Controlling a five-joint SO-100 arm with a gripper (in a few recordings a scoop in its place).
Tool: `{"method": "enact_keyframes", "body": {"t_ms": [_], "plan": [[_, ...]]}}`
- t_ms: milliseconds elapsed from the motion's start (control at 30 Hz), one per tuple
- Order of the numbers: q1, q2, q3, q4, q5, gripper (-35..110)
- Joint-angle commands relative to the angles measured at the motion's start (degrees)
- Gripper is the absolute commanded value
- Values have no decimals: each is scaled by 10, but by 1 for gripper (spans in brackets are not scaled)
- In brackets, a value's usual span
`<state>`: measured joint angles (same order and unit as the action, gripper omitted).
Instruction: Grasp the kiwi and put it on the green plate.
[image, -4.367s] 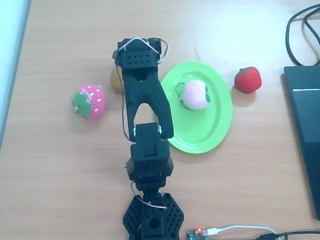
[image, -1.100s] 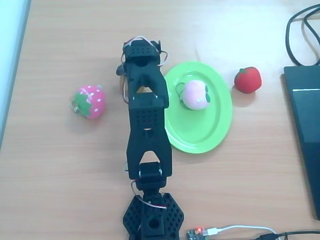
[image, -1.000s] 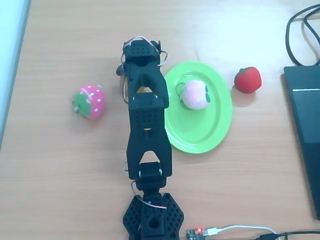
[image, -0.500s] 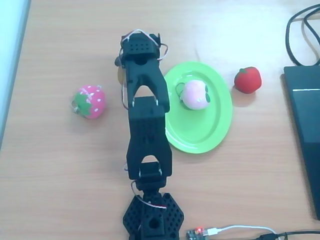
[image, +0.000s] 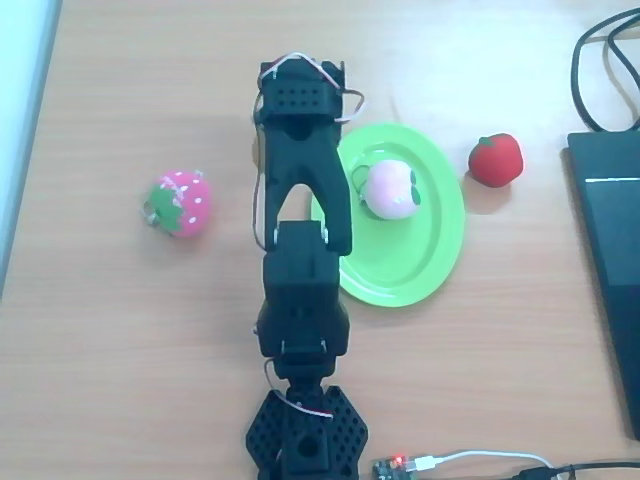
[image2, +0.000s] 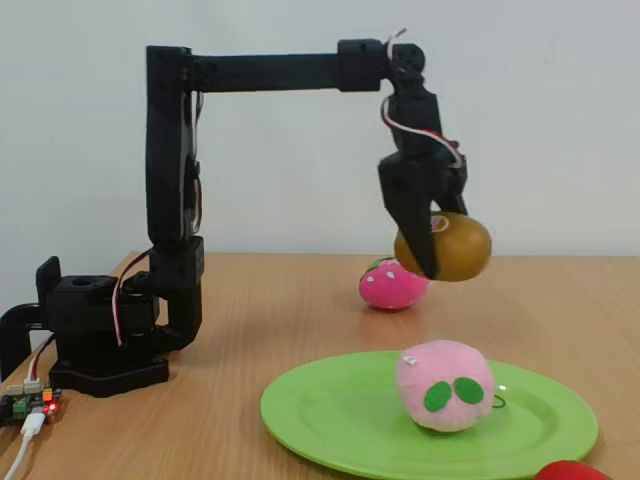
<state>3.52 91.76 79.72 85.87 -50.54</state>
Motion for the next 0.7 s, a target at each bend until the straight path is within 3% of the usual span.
{"method": "enact_keyframes", "body": {"t_ms": [0,667], "plan": [[37,52,27,31,3,33],[200,97,142,111,-22,28]]}}
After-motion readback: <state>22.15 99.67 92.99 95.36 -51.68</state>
